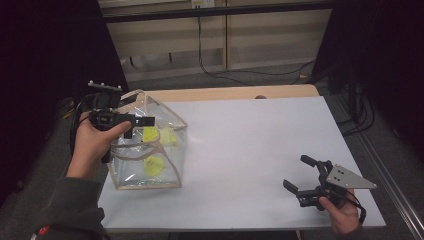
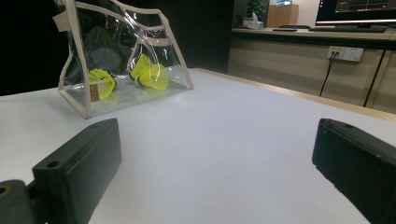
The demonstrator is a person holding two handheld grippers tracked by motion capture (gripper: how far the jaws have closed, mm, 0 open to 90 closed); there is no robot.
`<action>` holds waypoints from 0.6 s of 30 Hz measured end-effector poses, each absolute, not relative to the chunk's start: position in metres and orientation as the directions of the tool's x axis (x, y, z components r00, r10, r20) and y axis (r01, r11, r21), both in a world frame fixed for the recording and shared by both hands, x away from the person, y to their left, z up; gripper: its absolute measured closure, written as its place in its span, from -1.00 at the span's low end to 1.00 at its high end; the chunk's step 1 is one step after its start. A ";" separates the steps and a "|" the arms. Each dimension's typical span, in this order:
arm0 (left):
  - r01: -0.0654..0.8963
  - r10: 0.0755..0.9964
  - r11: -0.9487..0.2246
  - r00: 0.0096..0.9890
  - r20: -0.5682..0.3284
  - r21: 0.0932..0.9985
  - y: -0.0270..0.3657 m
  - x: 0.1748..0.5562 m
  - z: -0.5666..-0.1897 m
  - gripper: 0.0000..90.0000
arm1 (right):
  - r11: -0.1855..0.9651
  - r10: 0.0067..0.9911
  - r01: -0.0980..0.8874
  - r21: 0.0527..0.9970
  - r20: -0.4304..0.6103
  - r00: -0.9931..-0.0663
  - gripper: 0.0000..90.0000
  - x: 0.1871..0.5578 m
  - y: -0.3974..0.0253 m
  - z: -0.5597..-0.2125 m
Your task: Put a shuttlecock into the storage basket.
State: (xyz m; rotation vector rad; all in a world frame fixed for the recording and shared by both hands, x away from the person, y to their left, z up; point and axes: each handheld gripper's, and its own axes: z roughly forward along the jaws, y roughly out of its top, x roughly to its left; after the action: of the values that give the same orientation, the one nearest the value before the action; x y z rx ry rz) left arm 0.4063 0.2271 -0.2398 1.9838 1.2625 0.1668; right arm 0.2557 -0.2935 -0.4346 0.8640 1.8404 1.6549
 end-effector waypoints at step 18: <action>0.631 0.667 -0.376 0.693 -0.274 0.679 0.210 0.383 -0.229 -0.79 | 0.054 0.743 0.115 0.992 0.037 -0.668 -0.98 0.256 -0.292 -0.434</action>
State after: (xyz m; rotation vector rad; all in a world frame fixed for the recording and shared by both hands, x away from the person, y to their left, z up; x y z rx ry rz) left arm 0.3831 0.2100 -0.2287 2.0989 0.9907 0.0580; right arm 0.2559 -0.2921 -0.4339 0.8572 1.8418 1.6572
